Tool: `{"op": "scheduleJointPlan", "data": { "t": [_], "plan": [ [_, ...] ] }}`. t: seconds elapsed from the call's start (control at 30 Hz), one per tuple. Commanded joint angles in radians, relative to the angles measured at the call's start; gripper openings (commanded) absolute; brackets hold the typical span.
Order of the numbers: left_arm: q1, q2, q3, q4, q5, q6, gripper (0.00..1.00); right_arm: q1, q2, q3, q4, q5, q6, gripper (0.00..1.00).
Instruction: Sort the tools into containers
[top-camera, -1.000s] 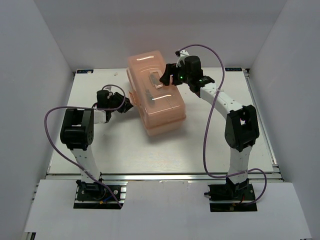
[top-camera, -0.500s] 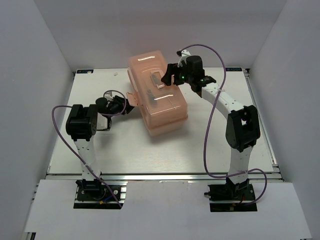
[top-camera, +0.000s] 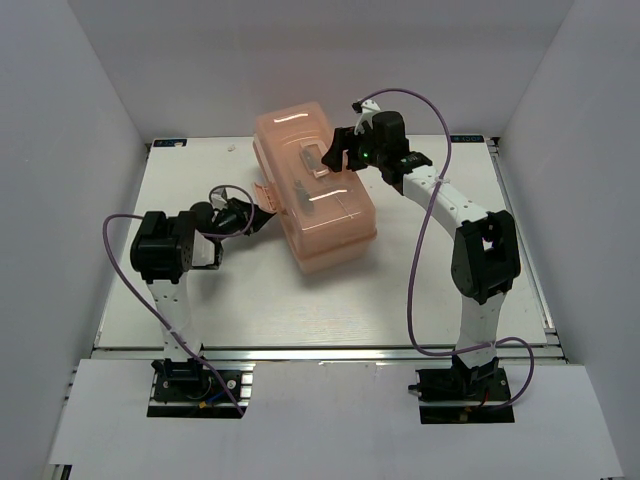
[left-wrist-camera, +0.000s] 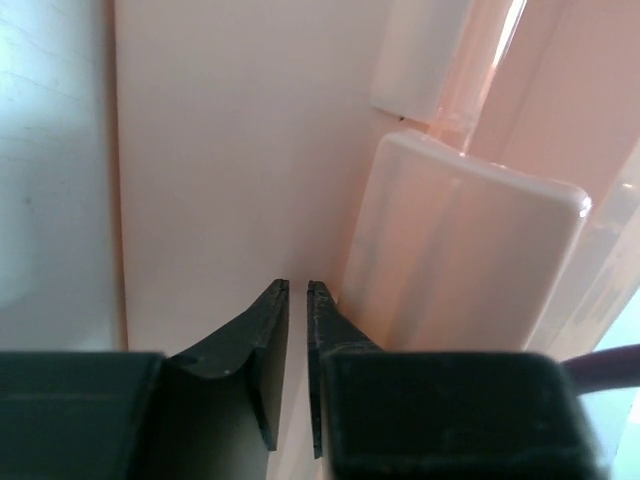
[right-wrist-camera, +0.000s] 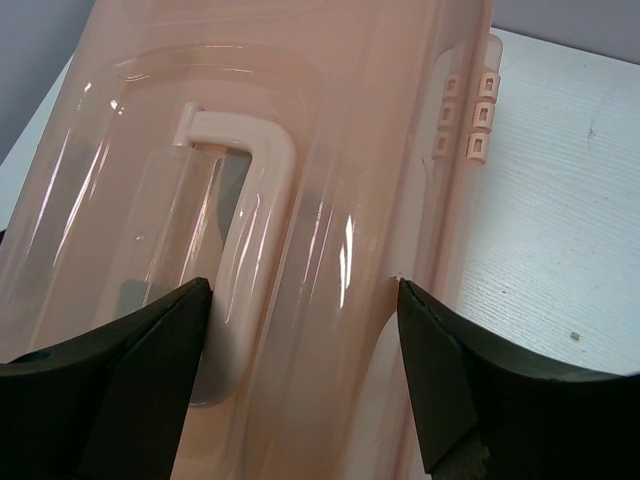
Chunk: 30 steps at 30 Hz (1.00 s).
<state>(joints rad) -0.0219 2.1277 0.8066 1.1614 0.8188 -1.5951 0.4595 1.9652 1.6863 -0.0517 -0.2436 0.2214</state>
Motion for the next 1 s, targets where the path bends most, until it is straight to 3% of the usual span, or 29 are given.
{"op": "scheduleJointPlan", "data": {
  "t": [0.0,0.07,0.1,0.2,0.3,0.47,0.67,0.97],
  "plan": [
    [-0.012,-0.138,0.045,-0.016,0.063,0.048,0.23,0.042,0.023,-0.023,-0.135,-0.043,-0.056,0.68],
    [-0.012,-0.182,0.086,-0.168,0.050,0.128,0.22,0.042,0.021,-0.025,-0.139,-0.042,-0.056,0.68],
    [-0.012,-0.199,0.107,-0.345,0.042,0.230,0.21,0.042,0.021,-0.025,-0.139,-0.040,-0.057,0.68],
    [-0.015,-0.255,0.210,-0.677,-0.004,0.418,0.21,0.044,0.023,-0.025,-0.139,-0.037,-0.057,0.69],
    [-0.019,-0.267,0.308,-0.890,-0.043,0.530,0.20,0.045,0.026,-0.017,-0.140,-0.036,-0.059,0.69],
    [-0.038,-0.265,0.396,-1.038,-0.076,0.590,0.19,0.048,0.035,-0.007,-0.146,-0.028,-0.070,0.69],
    [-0.072,-0.278,0.459,-1.199,-0.136,0.618,0.32,0.053,0.040,-0.004,-0.151,-0.014,-0.082,0.69],
    [-0.133,-0.244,0.666,-1.522,-0.286,0.702,0.40,0.054,0.047,0.004,-0.157,-0.003,-0.086,0.69]
  ]
}}
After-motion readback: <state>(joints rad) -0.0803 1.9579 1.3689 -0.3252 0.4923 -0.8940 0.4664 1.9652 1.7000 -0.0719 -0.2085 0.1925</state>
